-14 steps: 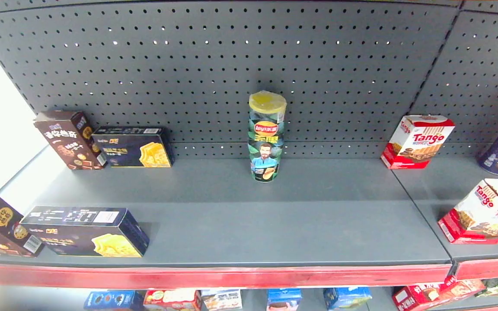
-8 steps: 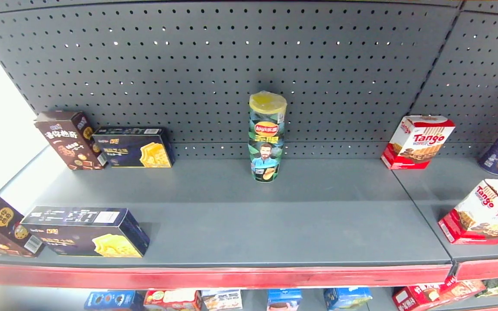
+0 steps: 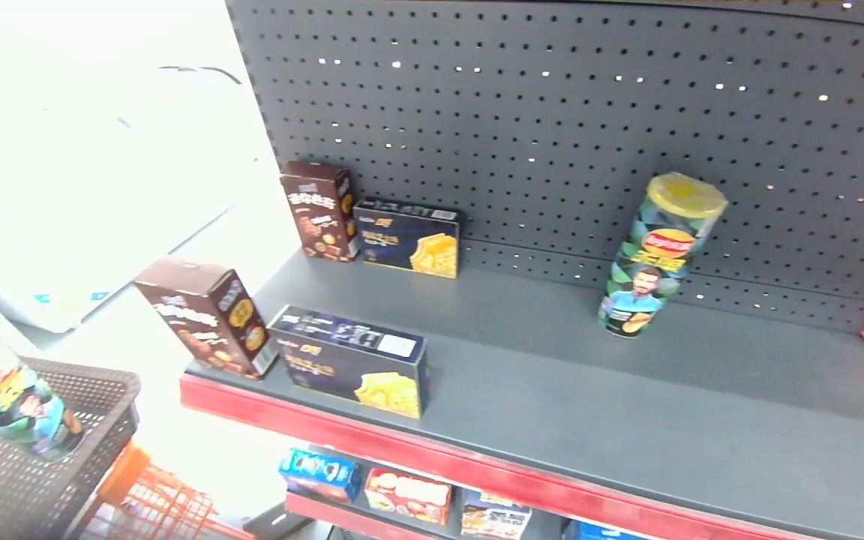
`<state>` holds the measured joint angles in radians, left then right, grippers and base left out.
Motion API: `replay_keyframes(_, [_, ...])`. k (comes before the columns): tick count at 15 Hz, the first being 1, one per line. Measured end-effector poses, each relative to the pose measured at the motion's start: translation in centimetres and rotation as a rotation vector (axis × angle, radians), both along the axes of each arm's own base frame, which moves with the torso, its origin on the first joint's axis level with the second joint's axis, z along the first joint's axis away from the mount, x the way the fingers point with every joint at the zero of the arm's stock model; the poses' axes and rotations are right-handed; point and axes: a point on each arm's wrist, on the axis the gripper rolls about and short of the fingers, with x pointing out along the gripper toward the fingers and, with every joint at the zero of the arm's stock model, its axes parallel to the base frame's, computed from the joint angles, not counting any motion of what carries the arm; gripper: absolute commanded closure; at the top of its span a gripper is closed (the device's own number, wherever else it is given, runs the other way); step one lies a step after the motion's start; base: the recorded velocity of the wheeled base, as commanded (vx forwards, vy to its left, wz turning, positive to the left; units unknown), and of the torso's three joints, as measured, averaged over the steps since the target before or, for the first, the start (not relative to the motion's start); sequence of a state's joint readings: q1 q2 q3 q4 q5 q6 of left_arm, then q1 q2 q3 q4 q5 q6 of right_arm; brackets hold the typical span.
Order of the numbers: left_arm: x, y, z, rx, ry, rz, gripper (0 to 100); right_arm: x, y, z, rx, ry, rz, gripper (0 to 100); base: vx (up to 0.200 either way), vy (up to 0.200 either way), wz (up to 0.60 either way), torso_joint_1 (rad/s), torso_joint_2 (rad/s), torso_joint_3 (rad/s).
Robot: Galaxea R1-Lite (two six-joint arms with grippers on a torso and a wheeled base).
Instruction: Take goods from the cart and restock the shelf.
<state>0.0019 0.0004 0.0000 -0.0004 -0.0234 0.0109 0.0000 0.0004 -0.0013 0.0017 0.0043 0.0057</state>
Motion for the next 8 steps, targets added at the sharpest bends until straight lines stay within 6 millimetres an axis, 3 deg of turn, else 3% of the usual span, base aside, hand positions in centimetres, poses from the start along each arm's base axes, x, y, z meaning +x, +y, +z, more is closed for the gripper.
replay_keyframes(4, [0.00,0.00,0.01,0.000,-0.001,-0.001,0,0.00,0.00,0.00,0.001,0.000,-0.001,0,0.000,0.000,0.60,0.005,0.00,-0.001])
replay_keyframes(8, [0.00,0.00,0.01,0.000,-0.001,0.000,0,0.00,0.00,0.01,0.001,-0.002,-0.002,0,0.000,0.000,0.00,0.000,0.00,0.000])
